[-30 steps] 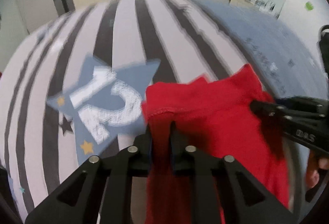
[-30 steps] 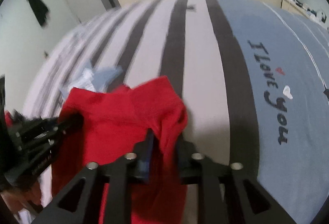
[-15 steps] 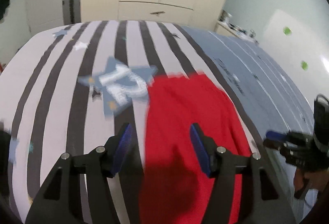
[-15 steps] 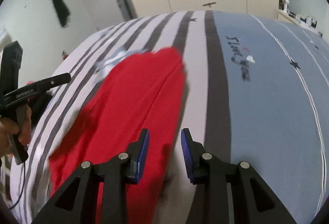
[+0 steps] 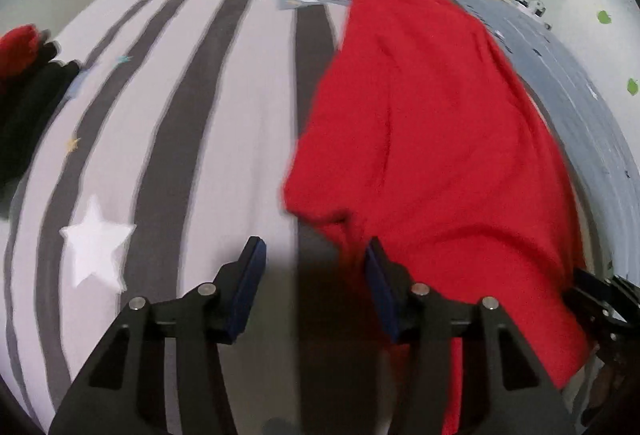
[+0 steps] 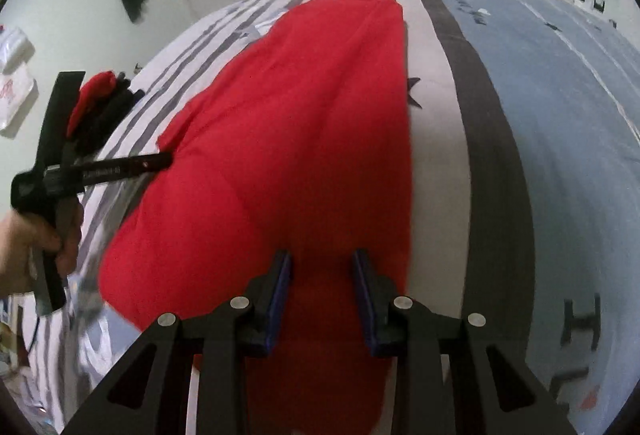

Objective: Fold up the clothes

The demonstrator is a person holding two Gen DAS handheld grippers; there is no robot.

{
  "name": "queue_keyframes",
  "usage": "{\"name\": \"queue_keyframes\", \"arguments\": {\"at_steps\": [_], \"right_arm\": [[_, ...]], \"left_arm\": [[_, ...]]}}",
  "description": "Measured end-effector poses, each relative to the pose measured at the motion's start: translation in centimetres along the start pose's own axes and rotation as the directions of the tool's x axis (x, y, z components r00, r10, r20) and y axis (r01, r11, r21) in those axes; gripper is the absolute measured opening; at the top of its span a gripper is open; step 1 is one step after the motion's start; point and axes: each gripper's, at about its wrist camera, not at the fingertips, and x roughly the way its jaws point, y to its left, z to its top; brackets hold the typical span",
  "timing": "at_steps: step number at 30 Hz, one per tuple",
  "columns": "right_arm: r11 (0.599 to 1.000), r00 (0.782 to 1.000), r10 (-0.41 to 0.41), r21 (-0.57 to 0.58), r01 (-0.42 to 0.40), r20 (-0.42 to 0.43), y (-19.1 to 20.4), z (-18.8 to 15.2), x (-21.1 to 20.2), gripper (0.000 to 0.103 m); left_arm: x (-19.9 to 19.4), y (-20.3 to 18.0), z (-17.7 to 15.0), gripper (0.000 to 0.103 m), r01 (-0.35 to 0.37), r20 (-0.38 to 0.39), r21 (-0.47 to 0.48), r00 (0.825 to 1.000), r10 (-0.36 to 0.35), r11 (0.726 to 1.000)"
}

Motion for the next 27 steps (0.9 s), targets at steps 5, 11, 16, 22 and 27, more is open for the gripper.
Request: {"name": "queue_keyframes", "arguments": {"at_steps": [5, 11, 16, 22, 27], "right_arm": [[1.0, 1.0, -0.006, -0.019, 0.006, -0.002, -0.1, -1.0, -0.9, 0.029], [1.0, 0.997, -0.022, 0.002, 0.022, 0.07, 0.7, 1.1, -3.3, 0.029], [0.999, 0.989, -0.038, 0.034, 0.033, 0.143, 0.7, 5.3, -1.4, 0.029], [0.996, 0.991, -0.067, 0.058, 0.061, 0.118, -0.6, 8.0, 4.0, 0.029], [0.996, 0.992, -0.062, 0.075, 0.054, 0.11, -2.5, 6.6, 4.2, 0.028]], "left_arm": [[-1.9, 1.5, -0.2, 0.042, -0.033, 0.002, -0.093, 0.999, 0.033, 0.995], [-4.3, -2.6, 2.1, 0.042, 0.086, 0.142, 0.027, 0.986, -0.089, 0.996], [-0.2, -3.6, 4.3, 0.038, 0.054, 0.097, 0.02, 0.994, -0.056, 0.998], [2.3, -0.6, 3.7, 0.039, -0.003, 0.06, -0.081, 0.998, 0.008, 0.997], [2.1, 0.2, 3.9, 0.035, -0.045, 0.045, -0.067, 0.998, 0.048, 0.997]]}}
